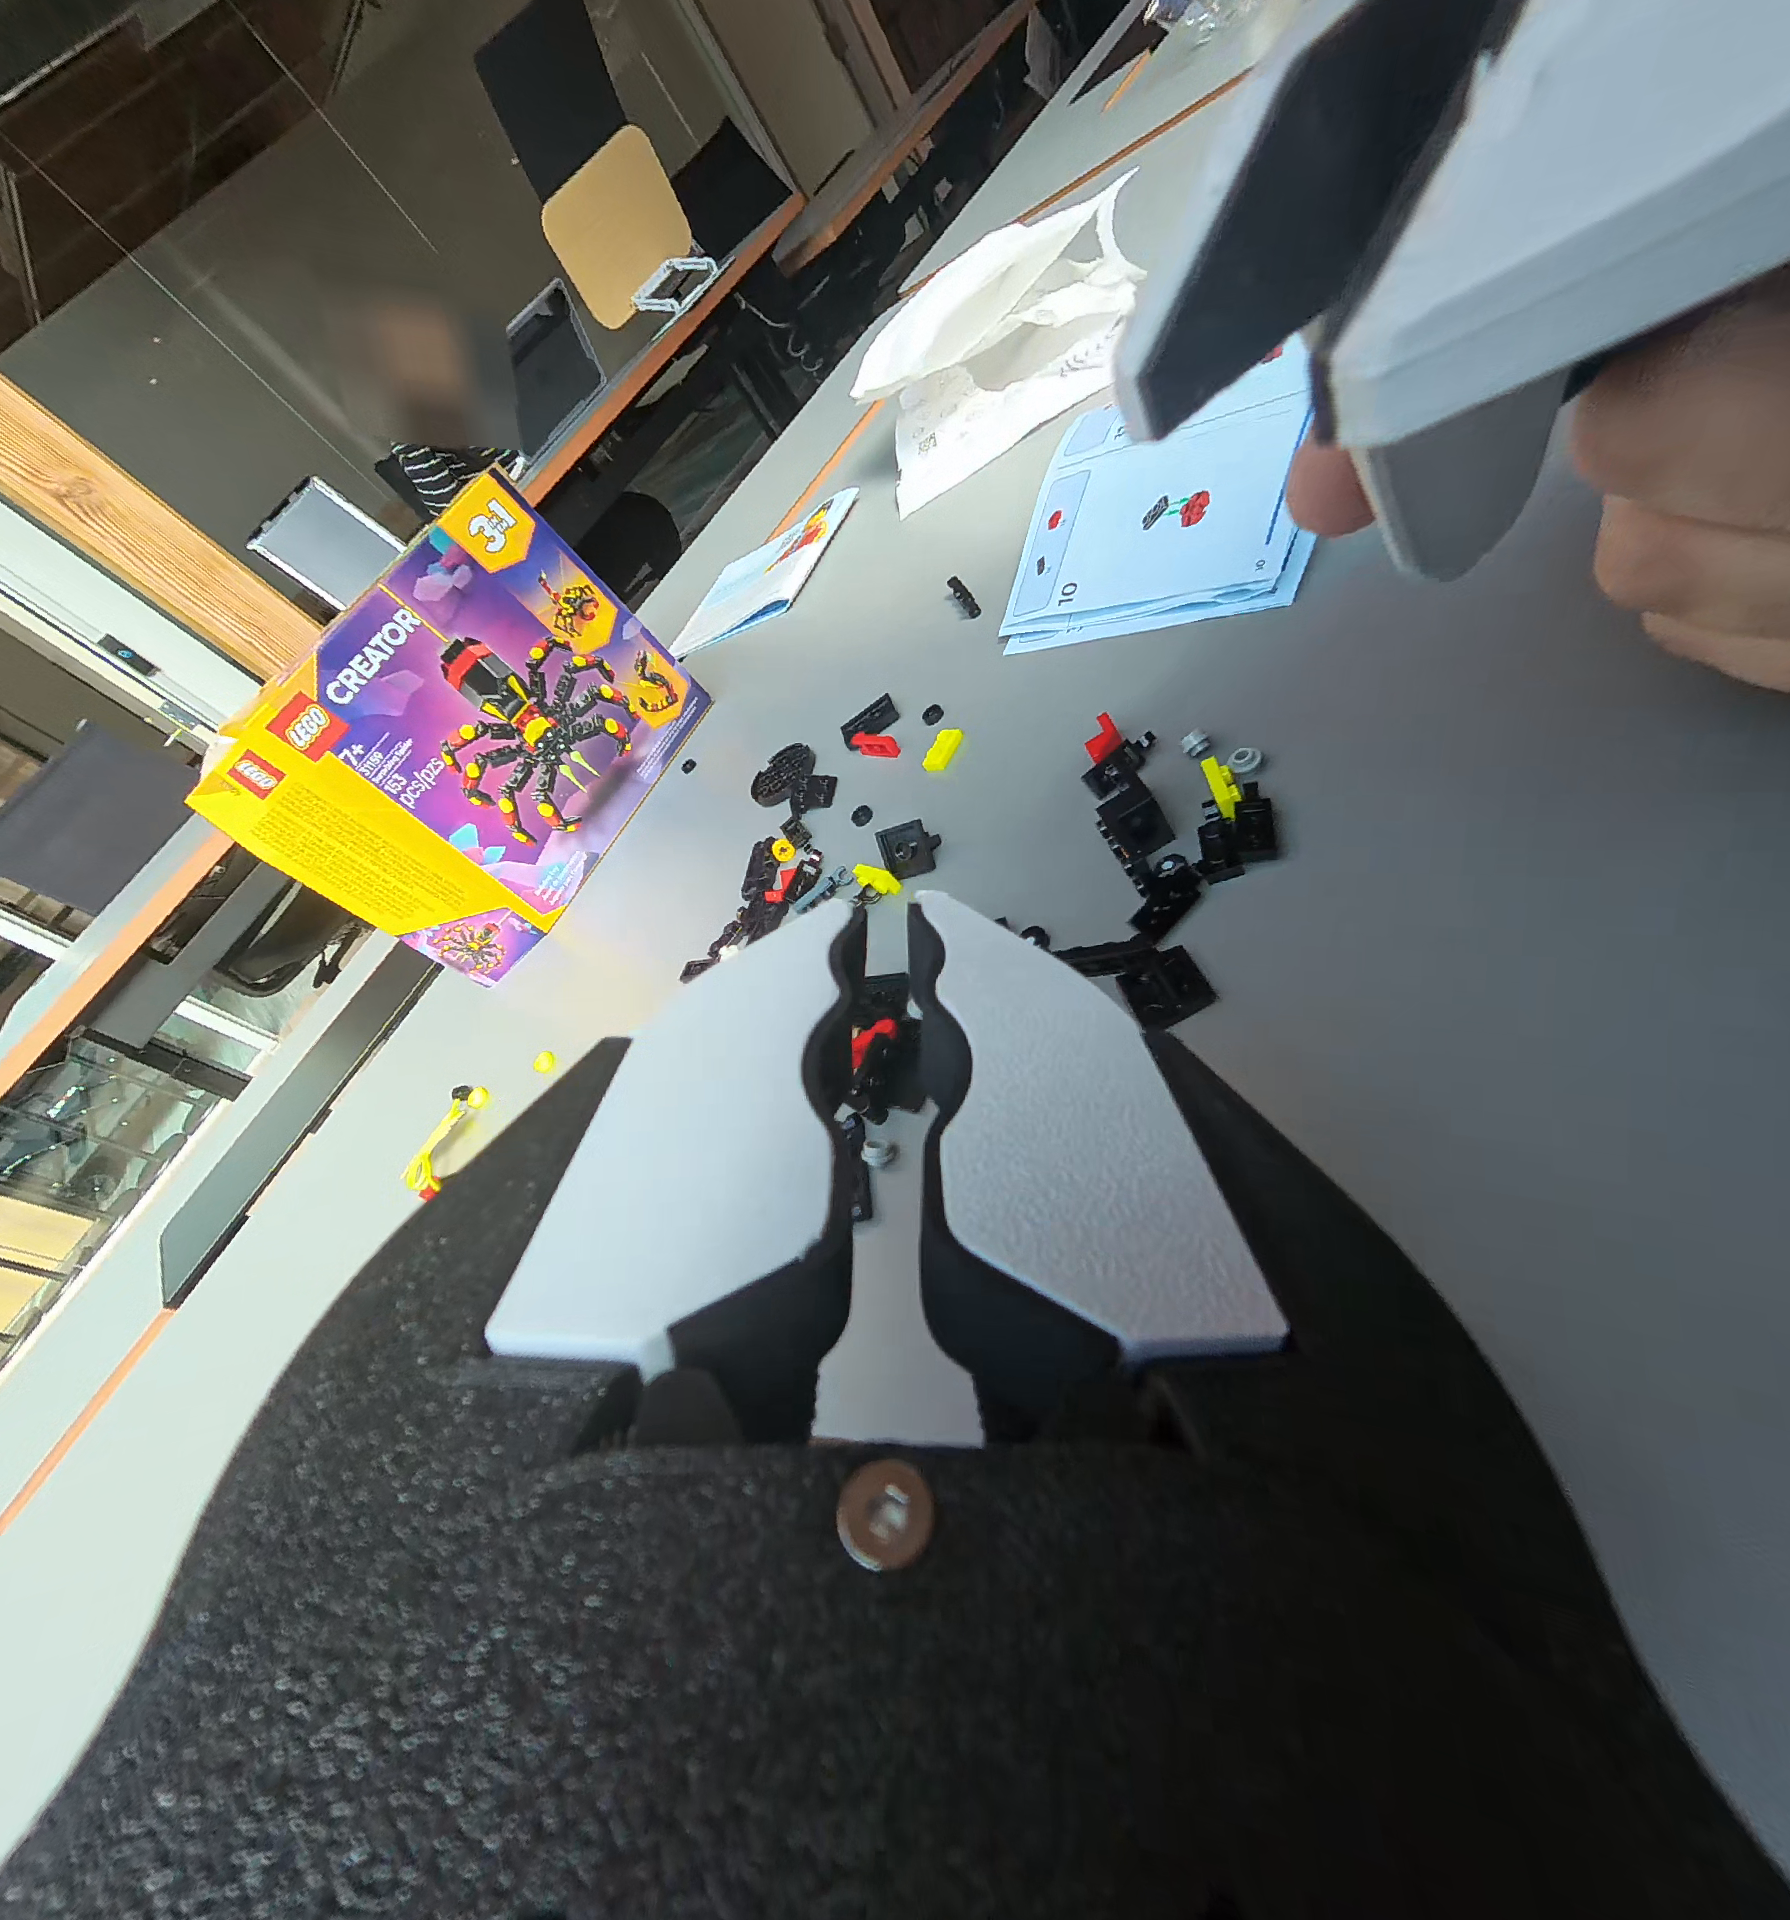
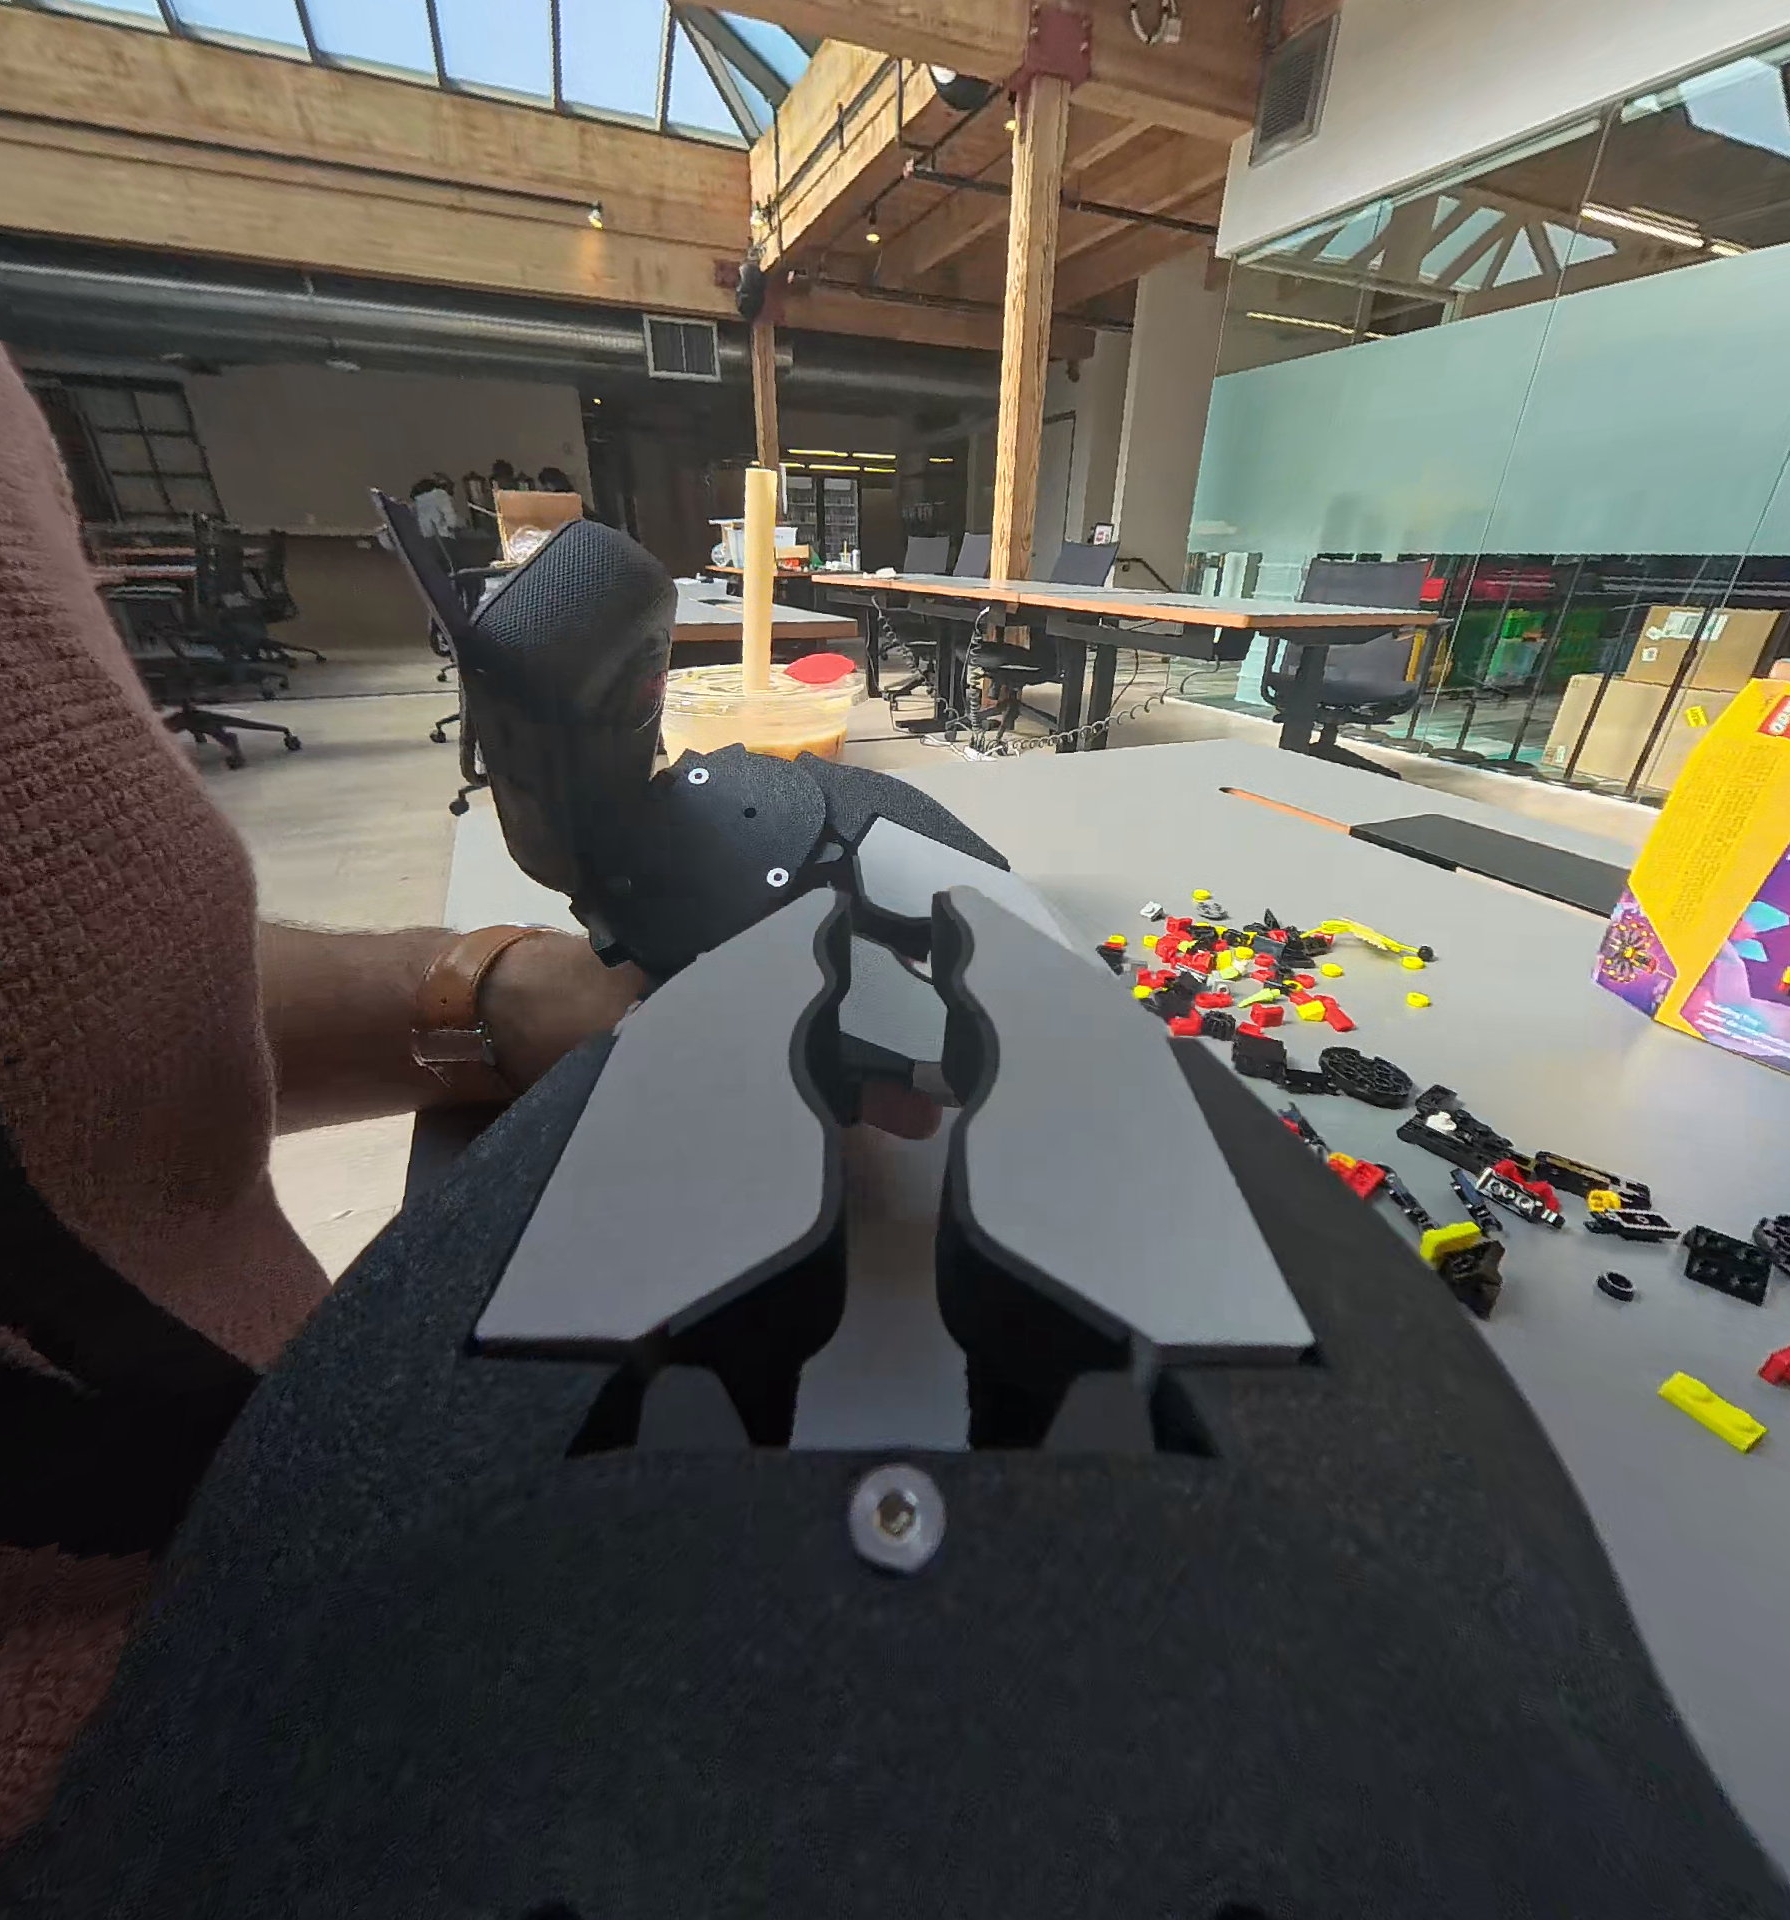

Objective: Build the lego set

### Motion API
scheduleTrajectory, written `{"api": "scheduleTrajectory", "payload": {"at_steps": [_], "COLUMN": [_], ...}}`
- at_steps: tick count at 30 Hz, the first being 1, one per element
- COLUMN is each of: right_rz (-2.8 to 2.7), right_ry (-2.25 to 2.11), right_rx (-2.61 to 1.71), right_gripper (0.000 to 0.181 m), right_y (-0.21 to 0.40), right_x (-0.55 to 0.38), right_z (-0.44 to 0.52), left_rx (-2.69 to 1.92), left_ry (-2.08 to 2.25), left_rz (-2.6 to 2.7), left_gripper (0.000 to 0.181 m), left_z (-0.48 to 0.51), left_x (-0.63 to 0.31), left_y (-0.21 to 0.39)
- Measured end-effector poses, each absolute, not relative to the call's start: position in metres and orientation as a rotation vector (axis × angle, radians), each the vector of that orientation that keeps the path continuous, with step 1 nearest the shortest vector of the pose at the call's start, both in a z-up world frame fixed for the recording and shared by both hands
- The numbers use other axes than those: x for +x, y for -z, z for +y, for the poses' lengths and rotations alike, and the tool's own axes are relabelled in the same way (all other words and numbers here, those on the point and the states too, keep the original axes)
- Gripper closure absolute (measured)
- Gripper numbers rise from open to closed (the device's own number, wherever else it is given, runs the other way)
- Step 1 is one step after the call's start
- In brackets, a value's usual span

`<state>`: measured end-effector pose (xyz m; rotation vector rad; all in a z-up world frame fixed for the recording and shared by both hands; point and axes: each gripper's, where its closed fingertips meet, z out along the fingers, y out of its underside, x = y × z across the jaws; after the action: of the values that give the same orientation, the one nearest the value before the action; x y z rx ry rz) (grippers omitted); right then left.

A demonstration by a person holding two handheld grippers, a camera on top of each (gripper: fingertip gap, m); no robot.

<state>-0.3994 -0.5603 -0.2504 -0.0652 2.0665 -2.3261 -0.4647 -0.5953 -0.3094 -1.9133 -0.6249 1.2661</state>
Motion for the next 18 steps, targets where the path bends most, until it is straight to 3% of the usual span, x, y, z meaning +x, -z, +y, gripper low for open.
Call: {"api": "scheduleTrajectory", "payload": {"at_steps": [1,18], "right_rz": [2.059,1.95], "right_ry": [2.309,2.359], "right_rx": [-0.067,-0.105], "right_gripper": [0.167,0.167], "right_y": [0.251,0.242], "right_x": [-0.398,-0.39], "right_z": [-0.562,-0.555], "left_rx": [-1.908,-1.866], "left_ry": [-1.282,-1.318], "left_rz": [-0.638,-0.66], "left_gripper": [0.174,0.174], "left_z": [-0.598,-0.604], "left_x": [-0.466,-0.468], "left_y": [0.308,0.302]}}
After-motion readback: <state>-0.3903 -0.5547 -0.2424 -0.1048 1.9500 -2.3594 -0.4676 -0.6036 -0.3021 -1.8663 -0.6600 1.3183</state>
